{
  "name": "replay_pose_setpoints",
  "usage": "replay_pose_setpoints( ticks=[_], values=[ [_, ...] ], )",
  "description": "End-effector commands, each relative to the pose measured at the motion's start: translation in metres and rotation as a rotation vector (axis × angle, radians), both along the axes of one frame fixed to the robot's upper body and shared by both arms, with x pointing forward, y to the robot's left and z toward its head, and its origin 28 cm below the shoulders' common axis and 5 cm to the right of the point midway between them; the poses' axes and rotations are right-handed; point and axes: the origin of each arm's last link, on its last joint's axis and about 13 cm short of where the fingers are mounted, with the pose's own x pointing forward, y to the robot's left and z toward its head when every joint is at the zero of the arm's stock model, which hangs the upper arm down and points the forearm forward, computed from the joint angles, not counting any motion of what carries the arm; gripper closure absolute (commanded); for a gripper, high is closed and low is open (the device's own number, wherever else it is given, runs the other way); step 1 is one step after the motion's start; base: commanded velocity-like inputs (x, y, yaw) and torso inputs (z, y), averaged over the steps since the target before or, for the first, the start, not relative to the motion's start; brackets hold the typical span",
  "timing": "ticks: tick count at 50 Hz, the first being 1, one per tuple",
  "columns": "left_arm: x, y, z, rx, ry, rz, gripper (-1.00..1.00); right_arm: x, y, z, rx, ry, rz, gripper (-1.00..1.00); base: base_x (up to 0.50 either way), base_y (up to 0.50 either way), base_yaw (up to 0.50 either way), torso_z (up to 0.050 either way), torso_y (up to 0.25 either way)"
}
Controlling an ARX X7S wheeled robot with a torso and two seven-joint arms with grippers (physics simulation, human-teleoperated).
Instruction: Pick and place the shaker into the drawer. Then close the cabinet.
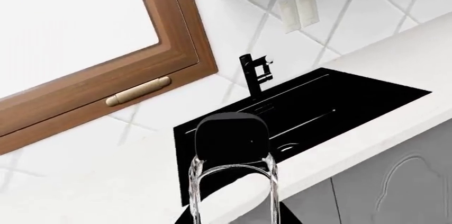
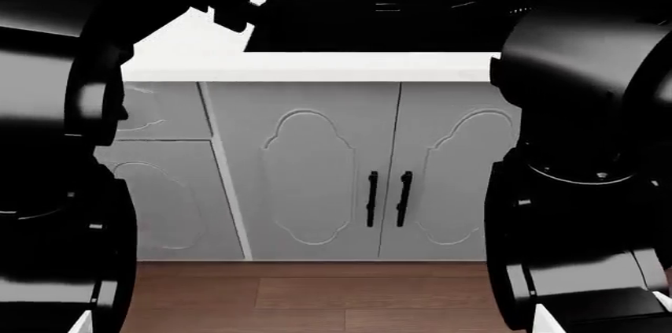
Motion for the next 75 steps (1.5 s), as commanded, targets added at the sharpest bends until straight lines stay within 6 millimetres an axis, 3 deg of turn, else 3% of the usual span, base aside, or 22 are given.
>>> replay_pose_setpoints(
  ticks=[1,75],
  values=[
    [0.0,-0.001,-0.001,-0.003,0.0,-0.002,1.0,0.0,-0.001,-0.001,-0.005,-0.001,-0.004,1.0,0.0,0.5,0.0,0.0,0.0],
    [0.003,-0.005,-0.004,-0.007,0.01,-0.009,1.0,0.001,-0.007,-0.007,-0.011,0.01,-0.019,1.0,0.0,0.5,0.0,0.0,0.0]
  ],
)
